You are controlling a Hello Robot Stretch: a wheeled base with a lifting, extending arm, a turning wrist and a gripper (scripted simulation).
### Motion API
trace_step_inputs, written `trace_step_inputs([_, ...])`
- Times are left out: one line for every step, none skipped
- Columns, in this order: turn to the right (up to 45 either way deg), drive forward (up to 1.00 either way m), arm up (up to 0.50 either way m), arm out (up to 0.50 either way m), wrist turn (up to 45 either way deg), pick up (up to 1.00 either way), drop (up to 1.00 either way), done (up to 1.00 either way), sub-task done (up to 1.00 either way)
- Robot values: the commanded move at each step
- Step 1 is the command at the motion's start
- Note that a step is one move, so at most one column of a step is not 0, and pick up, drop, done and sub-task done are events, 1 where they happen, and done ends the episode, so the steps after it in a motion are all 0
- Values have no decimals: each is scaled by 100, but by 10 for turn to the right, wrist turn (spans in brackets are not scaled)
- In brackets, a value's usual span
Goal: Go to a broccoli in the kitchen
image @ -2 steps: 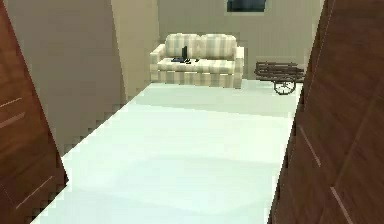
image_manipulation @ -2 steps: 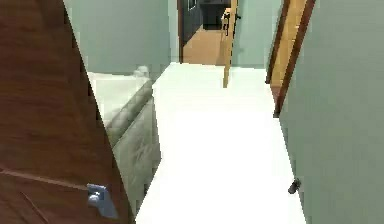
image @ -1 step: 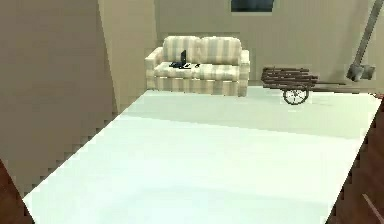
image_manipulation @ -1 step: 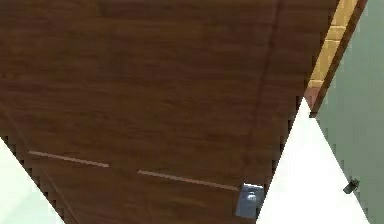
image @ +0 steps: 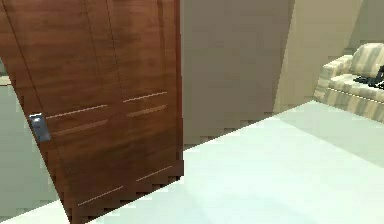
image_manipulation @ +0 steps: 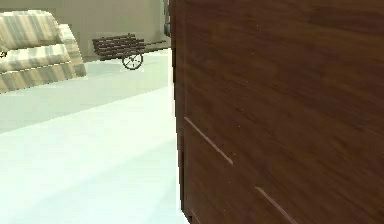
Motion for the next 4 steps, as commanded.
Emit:
trace_step_inputs([-90, 0, 0, 0, 0, 0, 0, 0, 0])
trace_step_inputs([0, 40, 0, 0, 0, 0, 0, 0, 0])
trace_step_inputs([450, 0, 0, 0, 0, 0, 0, 0, 0])
trace_step_inputs([390, 0, 0, 0, 0, 0, 0, 0, 0])
